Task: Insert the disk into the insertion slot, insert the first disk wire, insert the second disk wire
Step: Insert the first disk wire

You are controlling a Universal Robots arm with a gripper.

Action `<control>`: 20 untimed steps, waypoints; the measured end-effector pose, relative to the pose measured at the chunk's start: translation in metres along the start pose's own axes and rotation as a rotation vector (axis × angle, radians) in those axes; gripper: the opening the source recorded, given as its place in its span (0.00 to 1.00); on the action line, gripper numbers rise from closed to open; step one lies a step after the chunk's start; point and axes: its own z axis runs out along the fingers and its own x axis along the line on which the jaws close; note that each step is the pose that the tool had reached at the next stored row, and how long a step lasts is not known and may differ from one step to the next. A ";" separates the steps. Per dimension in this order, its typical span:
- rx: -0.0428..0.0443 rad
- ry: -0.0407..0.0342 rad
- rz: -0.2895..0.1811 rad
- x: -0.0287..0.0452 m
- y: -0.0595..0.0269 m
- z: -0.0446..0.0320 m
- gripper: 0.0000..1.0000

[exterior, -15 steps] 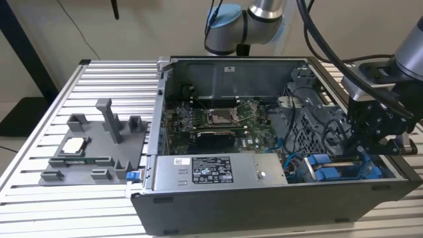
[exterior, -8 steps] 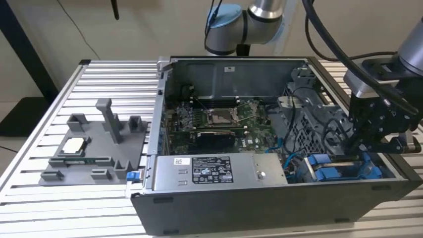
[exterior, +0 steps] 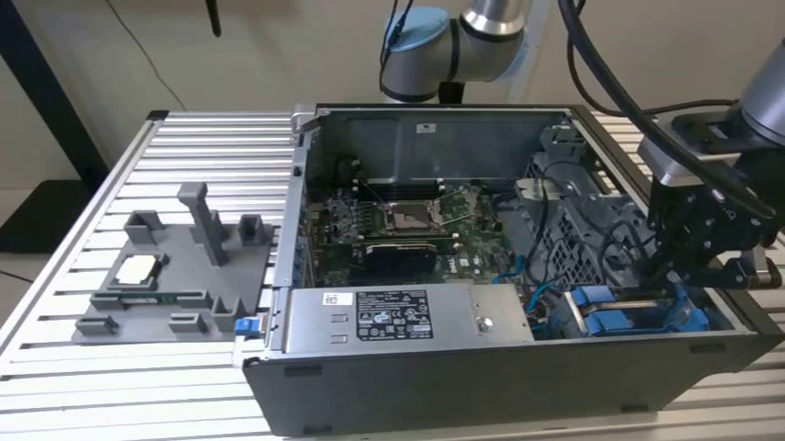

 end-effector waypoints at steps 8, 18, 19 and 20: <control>0.0017 0.0013 0.002 0.0005 0.0003 0.0071 0.19; 0.0017 -0.0009 0.002 0.0002 0.0001 0.0020 0.26; 0.0017 -0.0011 0.002 0.0000 0.0000 -0.0012 0.26; 0.0017 -0.0010 0.002 -0.0003 -0.0001 -0.0046 0.26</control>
